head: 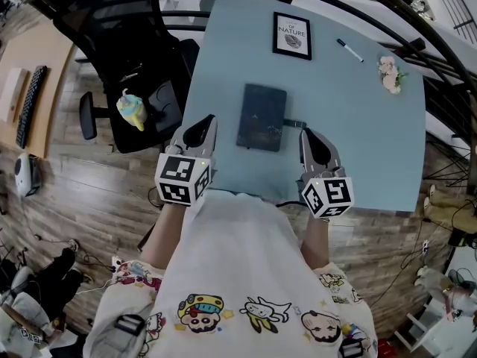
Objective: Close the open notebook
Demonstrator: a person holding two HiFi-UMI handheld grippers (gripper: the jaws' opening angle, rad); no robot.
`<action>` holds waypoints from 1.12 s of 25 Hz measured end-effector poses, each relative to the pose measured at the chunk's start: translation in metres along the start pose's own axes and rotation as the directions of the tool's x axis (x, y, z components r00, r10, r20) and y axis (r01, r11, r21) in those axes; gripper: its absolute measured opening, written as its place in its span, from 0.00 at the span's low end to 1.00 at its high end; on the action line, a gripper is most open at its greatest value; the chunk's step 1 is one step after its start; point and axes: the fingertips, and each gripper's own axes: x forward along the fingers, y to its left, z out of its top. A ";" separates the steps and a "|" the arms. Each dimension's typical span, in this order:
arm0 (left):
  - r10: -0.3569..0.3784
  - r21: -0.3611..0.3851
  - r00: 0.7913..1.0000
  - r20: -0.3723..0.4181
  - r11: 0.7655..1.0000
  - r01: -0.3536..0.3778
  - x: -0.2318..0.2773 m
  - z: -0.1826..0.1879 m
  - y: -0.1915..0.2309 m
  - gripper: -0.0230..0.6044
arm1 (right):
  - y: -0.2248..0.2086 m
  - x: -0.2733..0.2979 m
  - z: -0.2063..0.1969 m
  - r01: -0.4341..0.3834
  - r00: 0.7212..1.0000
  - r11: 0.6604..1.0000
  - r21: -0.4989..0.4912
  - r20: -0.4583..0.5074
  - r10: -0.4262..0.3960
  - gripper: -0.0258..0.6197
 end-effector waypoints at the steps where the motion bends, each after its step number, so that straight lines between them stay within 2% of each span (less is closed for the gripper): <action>1: -0.001 -0.001 1.000 0.000 1.000 0.001 0.000 0.000 0.000 0.03 | 0.000 -0.001 0.000 0.000 1.000 1.000 0.001 0.000 0.000 0.05; 28: 0.000 -0.003 1.000 0.002 1.000 0.000 -0.001 0.001 -0.003 0.03 | -0.004 -0.003 -0.005 0.006 1.000 1.000 0.023 -0.014 -0.005 0.05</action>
